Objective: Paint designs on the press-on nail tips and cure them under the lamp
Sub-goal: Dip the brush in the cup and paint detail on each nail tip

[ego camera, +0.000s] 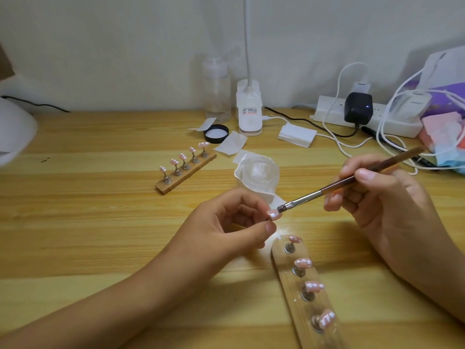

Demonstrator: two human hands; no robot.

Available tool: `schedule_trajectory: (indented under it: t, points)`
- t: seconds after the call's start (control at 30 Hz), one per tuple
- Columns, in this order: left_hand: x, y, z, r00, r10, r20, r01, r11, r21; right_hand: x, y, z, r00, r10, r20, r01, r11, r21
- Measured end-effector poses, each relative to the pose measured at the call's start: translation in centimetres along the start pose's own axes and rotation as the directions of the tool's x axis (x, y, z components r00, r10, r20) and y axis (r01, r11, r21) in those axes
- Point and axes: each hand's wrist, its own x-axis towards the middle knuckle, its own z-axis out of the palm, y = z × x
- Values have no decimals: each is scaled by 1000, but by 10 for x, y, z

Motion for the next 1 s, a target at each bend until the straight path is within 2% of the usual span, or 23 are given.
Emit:
schedule_trajectory:
  t: [0.13,0.33,0.47,0.67,1.0]
  points:
    - [0,1,1,1000,-8,3,8,1000,6,-1,1,0,999,-35,33,37,998,-46]
    - [0,1,2,1000,-13,-20,13,1000,-17,-2,2,-2,995,-101,-12,99,990,-104]
    - [0,0,2,999,-30,-24,29,999,-26,-2,1,-3,994,-95,-52,92,995,-47]
    - [0,1,2,998,-48,-32,47,998,-36,-2,-1,1,998,-65,22,65,998,-23]
    - [0,-1,1,998,-54,-34,53,998,-32,-6,1,2,992,-126,-23,121,981,-154]
